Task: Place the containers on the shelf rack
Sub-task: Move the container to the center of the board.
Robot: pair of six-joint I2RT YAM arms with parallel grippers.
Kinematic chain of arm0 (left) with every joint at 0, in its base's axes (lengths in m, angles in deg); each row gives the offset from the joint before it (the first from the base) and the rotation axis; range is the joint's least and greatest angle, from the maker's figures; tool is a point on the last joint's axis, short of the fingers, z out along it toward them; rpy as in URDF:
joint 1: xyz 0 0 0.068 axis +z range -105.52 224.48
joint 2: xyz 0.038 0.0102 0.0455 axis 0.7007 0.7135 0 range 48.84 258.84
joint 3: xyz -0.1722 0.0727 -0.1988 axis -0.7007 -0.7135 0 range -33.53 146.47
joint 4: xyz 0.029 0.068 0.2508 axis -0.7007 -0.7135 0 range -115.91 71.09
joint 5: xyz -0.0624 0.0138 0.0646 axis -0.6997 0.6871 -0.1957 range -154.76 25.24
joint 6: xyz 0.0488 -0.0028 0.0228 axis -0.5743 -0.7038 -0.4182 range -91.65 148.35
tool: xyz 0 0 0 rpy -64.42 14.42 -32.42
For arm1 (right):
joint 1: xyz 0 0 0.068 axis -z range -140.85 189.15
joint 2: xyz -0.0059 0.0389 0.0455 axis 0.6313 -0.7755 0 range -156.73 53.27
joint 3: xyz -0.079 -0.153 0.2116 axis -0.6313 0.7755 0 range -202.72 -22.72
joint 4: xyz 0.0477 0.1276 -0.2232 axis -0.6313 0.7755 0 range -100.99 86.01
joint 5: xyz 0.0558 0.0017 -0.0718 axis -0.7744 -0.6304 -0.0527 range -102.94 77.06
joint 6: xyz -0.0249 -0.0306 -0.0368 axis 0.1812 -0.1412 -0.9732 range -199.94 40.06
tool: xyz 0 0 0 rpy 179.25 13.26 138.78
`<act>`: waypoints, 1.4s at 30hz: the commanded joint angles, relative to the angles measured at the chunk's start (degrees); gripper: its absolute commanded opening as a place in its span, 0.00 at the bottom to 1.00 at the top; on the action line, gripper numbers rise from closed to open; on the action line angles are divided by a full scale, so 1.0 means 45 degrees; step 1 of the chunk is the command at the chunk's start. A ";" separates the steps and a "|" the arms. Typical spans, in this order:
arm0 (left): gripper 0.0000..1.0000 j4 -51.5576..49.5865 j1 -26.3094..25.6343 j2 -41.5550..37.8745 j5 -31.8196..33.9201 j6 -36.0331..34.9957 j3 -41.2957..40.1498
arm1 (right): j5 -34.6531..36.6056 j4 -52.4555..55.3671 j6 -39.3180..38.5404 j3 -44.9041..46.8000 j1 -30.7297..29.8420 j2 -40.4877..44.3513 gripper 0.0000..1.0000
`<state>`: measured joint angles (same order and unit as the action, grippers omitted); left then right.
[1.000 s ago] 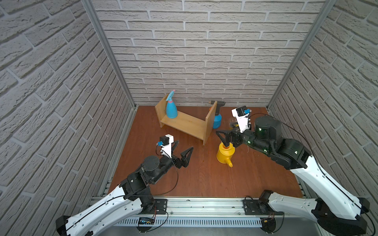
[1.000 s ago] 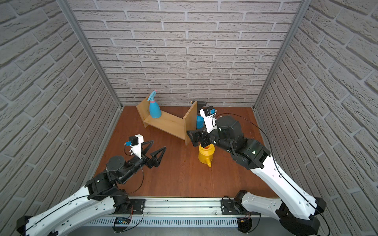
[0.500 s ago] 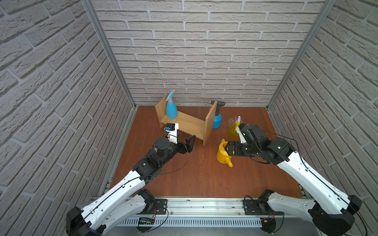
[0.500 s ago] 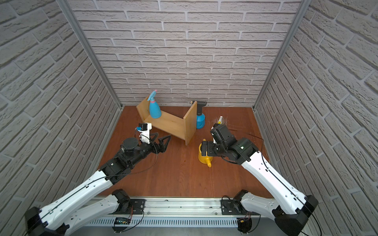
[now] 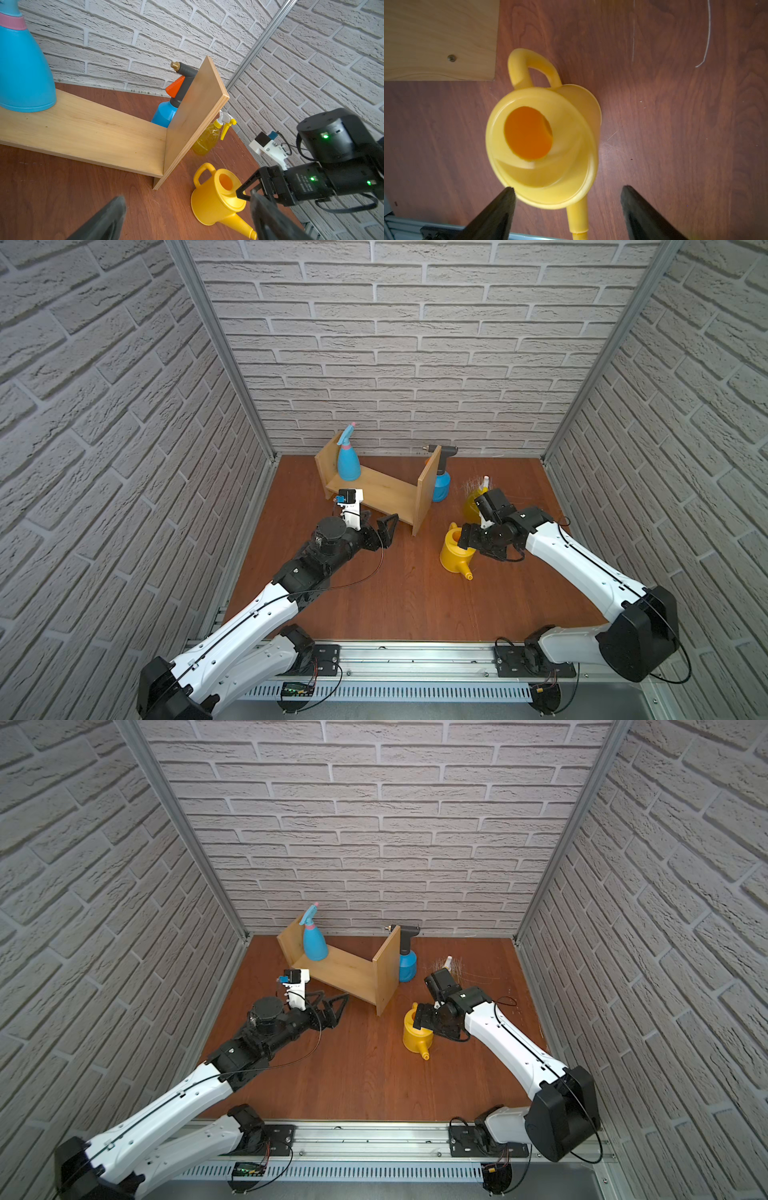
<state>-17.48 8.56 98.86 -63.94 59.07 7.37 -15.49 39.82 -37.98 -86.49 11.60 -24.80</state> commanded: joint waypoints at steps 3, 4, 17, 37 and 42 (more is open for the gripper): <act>0.98 0.0346 0.0201 -0.0275 -0.0087 -0.0030 -0.0174 | 0.0120 -0.0773 0.0023 0.0033 0.0435 -0.0511 0.77; 0.98 0.0346 0.0216 -0.0285 -0.0085 -0.0030 -0.0187 | 0.0000 -0.0842 -0.0106 -0.0019 0.0438 -0.0786 0.76; 0.98 -0.0361 0.0341 -0.0667 -0.0064 -0.0449 -0.0014 | -0.0287 -0.1382 -0.1771 -0.0282 0.0652 -0.2382 0.66; 0.98 -0.0657 0.0383 -0.1795 0.0196 -0.0131 -0.0397 | -0.0509 -0.3438 -0.0088 -0.0779 0.0807 -0.2943 0.78; 0.98 -0.1019 0.0379 -0.1819 0.0056 0.0009 -0.0400 | -0.0237 -0.3229 -0.1237 -0.0502 0.0790 -0.2928 0.67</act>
<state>-22.12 9.98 91.12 -63.77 58.48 6.24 -18.48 23.82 -39.93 -88.54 15.09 -38.85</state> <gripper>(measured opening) 0.982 0.675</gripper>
